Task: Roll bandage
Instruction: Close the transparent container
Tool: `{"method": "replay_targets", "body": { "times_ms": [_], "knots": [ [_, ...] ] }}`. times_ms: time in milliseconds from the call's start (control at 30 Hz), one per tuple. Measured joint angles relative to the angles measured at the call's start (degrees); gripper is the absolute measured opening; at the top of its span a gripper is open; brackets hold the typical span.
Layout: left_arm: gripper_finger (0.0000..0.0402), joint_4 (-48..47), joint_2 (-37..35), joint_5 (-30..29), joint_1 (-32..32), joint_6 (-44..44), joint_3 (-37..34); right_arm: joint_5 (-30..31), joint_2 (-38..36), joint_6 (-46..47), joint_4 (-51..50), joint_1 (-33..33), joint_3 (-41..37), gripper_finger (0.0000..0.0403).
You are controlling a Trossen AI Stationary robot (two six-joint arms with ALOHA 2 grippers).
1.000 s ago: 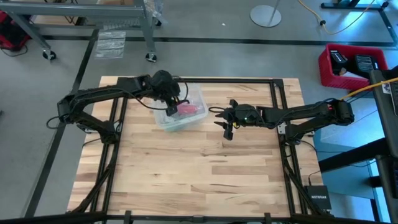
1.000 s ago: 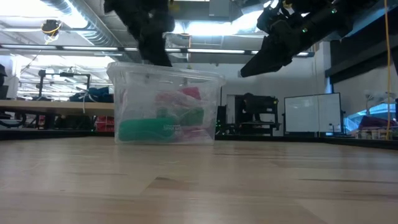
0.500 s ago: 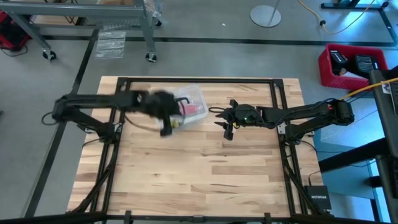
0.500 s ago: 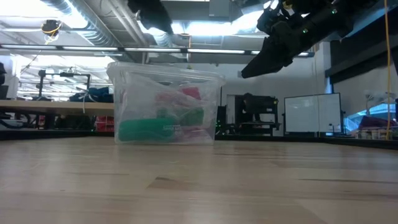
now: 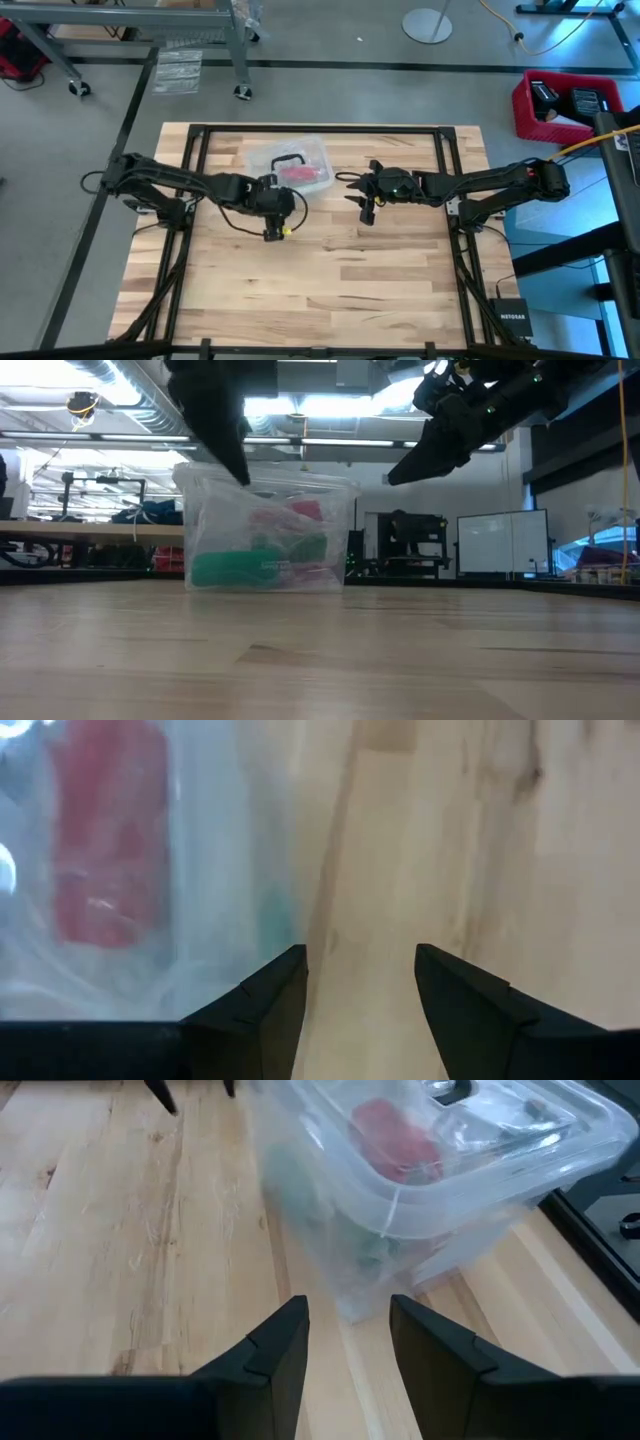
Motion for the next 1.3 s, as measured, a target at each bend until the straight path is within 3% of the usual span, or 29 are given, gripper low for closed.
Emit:
{"method": "replay_targets", "body": {
  "times_ms": [733,1300],
  "knots": [
    [0.0180,7.68,0.17,-2.58,18.18,15.29,-1.06,-0.92,0.00,-0.07,-0.04,0.00,0.00,0.0149],
    [0.0180,6.15,0.19,-2.60,22.35,15.58,-2.82,-0.90,0.00,-0.04,-0.09,0.00,0.00,0.0149]
  ]
}}
